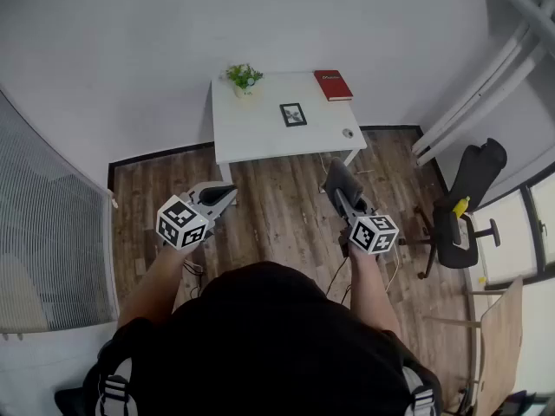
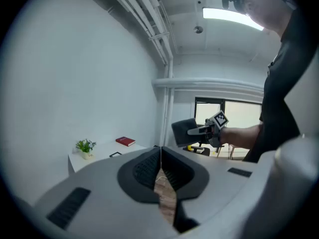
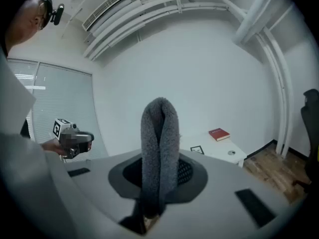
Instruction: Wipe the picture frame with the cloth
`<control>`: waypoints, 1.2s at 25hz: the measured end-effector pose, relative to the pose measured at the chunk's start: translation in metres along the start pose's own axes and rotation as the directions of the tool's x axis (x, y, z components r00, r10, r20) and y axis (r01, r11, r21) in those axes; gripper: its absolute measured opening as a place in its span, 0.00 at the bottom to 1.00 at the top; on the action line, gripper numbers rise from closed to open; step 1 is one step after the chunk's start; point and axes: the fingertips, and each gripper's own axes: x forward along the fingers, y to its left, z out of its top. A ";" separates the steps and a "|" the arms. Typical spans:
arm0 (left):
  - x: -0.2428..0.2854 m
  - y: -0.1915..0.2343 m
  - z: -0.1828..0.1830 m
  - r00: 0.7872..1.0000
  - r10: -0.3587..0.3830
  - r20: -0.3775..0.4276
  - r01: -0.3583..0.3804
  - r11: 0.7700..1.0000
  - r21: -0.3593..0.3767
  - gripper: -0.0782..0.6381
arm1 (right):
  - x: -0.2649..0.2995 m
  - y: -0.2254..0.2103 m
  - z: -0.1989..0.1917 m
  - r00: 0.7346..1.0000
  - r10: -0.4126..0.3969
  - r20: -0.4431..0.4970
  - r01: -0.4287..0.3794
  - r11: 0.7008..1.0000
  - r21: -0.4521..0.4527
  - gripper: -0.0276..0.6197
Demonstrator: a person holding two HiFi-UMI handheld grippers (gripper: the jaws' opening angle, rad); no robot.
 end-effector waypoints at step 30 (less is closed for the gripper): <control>0.038 0.048 -0.023 0.998 0.034 -0.050 -0.038 0.997 -0.069 0.13 | 0.023 -0.030 -0.011 0.997 -0.052 -0.049 0.054 0.998 0.026 0.12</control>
